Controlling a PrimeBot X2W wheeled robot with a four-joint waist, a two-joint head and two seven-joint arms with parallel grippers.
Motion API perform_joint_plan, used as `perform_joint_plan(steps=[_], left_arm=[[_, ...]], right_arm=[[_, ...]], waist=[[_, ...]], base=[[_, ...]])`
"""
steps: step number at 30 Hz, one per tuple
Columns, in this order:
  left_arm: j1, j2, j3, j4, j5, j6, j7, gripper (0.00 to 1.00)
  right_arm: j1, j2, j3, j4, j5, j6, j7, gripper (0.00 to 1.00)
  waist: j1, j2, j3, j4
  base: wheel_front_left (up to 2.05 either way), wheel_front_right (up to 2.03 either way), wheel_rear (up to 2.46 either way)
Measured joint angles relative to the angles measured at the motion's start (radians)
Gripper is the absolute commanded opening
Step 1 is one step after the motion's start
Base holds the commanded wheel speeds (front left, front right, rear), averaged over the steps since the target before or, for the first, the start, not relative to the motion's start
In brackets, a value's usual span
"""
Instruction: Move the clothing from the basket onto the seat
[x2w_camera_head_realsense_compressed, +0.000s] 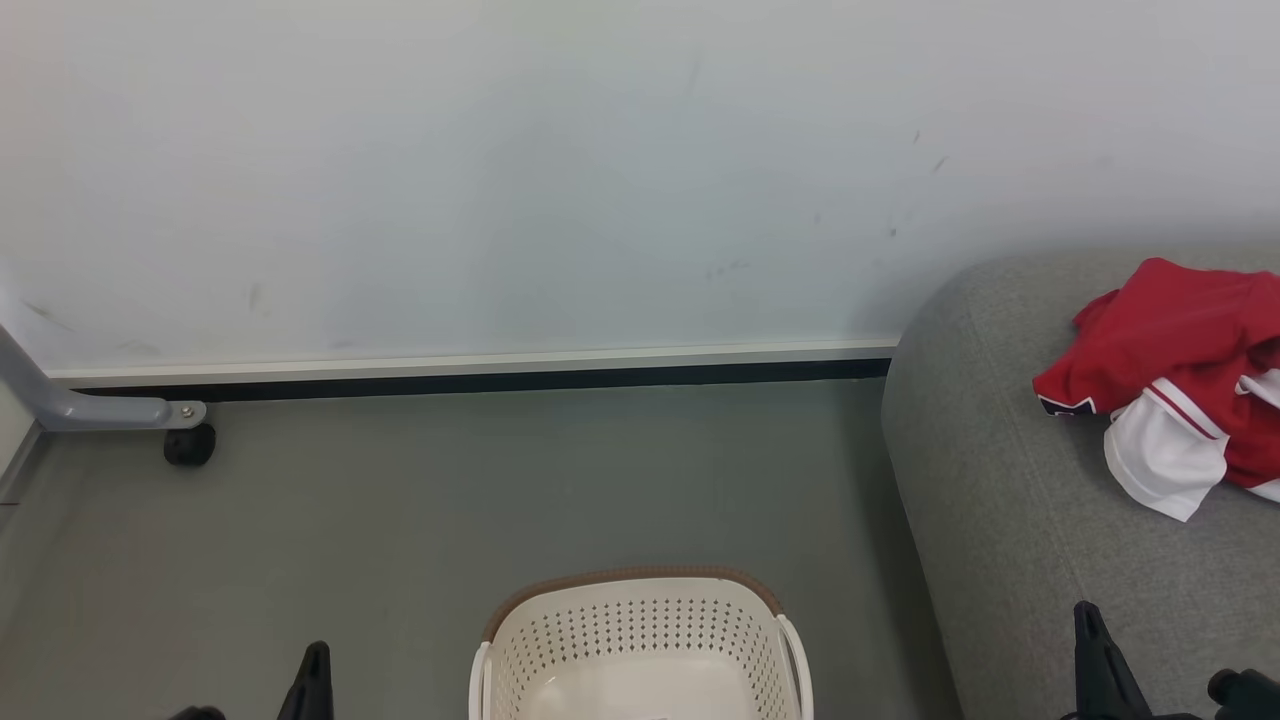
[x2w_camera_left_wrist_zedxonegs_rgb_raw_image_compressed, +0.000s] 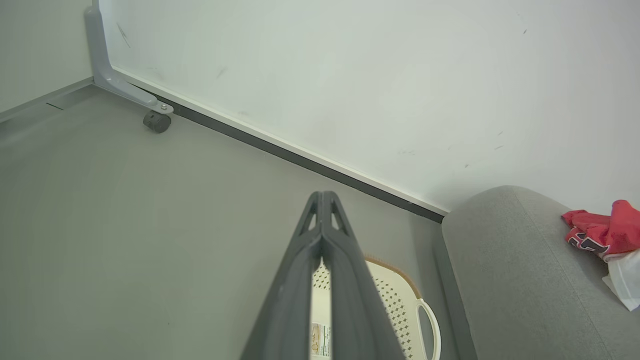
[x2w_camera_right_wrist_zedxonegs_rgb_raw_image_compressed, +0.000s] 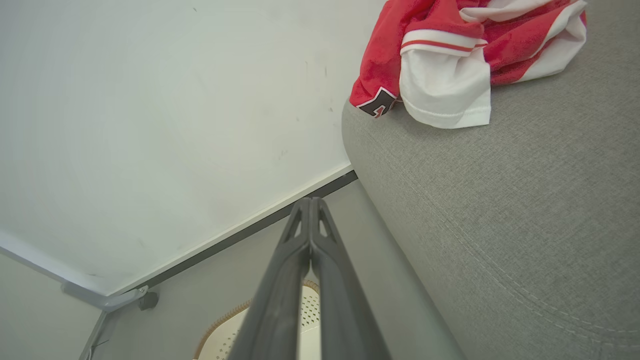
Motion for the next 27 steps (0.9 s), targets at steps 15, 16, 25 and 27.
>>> perform_joint_plan(steps=[15,16,25,27], left_arm=[[-0.038,-0.024,0.048,0.016,-0.194,-0.036,0.054,0.0],[-0.04,-0.025,0.051,0.018,-0.202,-0.04,0.059,0.0],[-0.06,-0.037,0.08,0.031,-0.323,-0.062,0.091,0.0],[-0.066,-0.041,0.084,0.034,-0.351,-0.063,0.096,0.0]], right_arm=[[-0.04,0.019,-0.049,0.03,0.202,0.036,0.054,0.0],[-0.041,0.02,-0.053,0.032,0.219,0.037,0.058,0.0],[-0.062,0.032,-0.082,0.05,0.341,0.062,0.089,0.0],[-0.064,0.035,-0.088,0.055,0.368,0.065,0.098,0.0]], waist=[[0.0,0.0,0.008,-0.008],[0.0,0.0,0.008,-0.008],[0.0,0.0,0.013,-0.013],[0.0,0.0,0.014,-0.014]], base=[[0.0,0.0,0.0],[0.0,0.0,0.0],[0.0,0.0,0.0],[0.0,0.0,0.0]])
